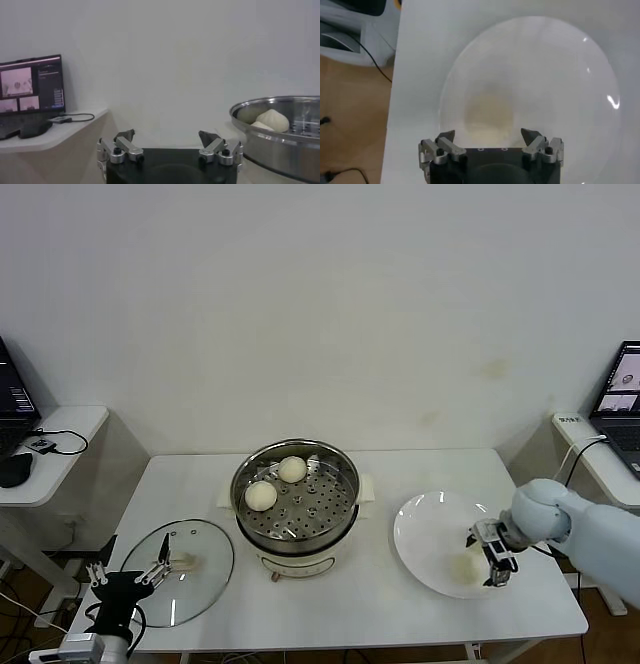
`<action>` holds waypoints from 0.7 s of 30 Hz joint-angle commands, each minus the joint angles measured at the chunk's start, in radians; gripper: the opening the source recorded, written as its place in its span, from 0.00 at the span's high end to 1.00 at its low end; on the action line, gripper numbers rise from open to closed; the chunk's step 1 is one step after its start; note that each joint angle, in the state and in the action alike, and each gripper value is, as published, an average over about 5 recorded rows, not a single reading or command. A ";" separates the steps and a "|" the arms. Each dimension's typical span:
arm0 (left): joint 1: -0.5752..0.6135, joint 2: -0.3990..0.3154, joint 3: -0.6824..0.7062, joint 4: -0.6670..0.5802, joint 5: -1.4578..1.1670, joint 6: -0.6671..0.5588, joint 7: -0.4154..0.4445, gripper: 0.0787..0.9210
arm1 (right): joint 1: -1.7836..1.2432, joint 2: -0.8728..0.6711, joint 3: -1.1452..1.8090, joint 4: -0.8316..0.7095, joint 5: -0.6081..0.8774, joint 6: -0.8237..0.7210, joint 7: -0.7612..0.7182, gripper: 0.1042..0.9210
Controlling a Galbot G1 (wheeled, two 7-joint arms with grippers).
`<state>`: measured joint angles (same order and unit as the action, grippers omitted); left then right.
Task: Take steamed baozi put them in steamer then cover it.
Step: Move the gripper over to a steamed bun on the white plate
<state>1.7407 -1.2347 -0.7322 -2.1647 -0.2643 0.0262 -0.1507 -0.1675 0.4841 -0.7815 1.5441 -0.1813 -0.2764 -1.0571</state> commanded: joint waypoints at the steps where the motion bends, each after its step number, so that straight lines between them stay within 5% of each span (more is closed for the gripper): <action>1: -0.001 0.000 0.001 0.001 0.000 -0.001 0.000 0.12 | -0.051 0.025 0.035 -0.029 -0.022 -0.001 0.009 0.15; 21: -0.005 -0.003 0.004 0.000 0.000 -0.002 -0.001 0.12 | -0.011 0.025 0.036 -0.015 0.003 -0.009 -0.010 0.41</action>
<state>1.7348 -1.2383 -0.7292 -2.1626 -0.2641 0.0250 -0.1510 -0.1890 0.5064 -0.7515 1.5319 -0.1801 -0.2851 -1.0624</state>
